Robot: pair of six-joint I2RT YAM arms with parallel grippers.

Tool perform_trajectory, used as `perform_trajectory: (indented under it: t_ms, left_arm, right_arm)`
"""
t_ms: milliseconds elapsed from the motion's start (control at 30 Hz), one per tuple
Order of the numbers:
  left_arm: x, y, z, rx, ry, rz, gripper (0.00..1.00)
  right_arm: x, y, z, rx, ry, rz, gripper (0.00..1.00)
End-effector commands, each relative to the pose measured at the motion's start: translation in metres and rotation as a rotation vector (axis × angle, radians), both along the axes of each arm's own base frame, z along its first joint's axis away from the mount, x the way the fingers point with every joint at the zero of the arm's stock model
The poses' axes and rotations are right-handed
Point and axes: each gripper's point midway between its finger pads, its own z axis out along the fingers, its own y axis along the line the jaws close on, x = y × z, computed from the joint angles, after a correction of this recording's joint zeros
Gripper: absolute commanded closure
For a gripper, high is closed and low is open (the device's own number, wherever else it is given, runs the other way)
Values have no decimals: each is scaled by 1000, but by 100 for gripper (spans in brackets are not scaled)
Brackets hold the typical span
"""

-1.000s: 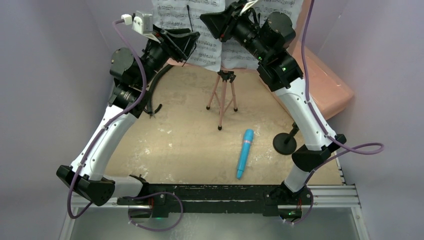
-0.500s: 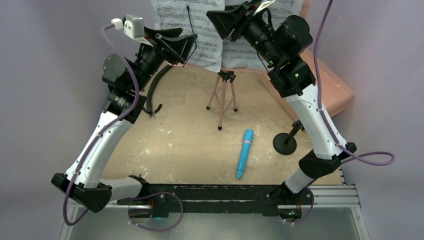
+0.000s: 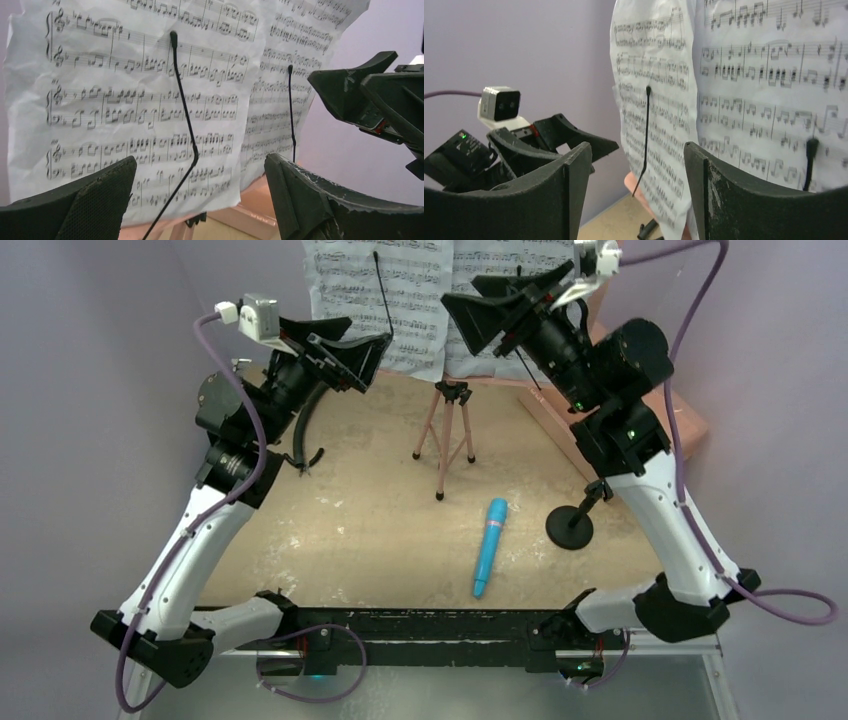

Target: Set up the instrument practice props

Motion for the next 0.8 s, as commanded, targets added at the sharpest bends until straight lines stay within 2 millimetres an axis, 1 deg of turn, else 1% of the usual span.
perform_trajectory:
  t_ms: [0,67,100,133,200,233,300,433,533,600,633,667,700,767]
  left_arm:
    - [-15,16,-15,25,37,51,1]
    - [-20,22,-28,49,71,69,1]
    - [-24,26,-31,55,79,78,1]
    - [-27,28,-43,76,117,84,1]
    - [-31,33,-59,92,163,98,1]
    - [-33,36,-66,92,183,106,1]
    - [-38,42,-81,87,221,119,1]
    - [-43,54,-117,54,309,167,1]
    - [-43,67,-146,20,375,226,1]
    - [-43,73,-165,1,417,255,1]
    - [-44,75,-174,-5,434,266,1]
    - [-42,77,-188,-3,463,281,1]
    - [-41,78,-198,-4,485,291,1]
    - [-41,76,-217,6,521,287,1]
  right_arm:
    - [-33,-17,7,49,-98,25,29]
    - [-43,-16,-5,11,-121,53,29]
    - [-51,-16,-10,-5,-141,72,28]
    - [-58,-16,-16,-19,-165,92,28]
    - [-71,-18,-28,-45,-208,112,28]
    - [-74,-19,-40,-64,-210,119,27]
    - [-81,-23,-51,-97,-225,116,24]
    - [-91,-29,-75,-170,-220,114,19]
    - [-95,-30,-97,-205,-172,130,15]
    - [-91,-34,-111,-195,-96,115,13]
    - [-89,-36,-119,-189,-57,106,13]
    - [-89,-37,-128,-189,-22,105,13]
    - [-88,-37,-138,-201,-1,103,13]
    - [-88,-37,-159,-240,29,103,14]
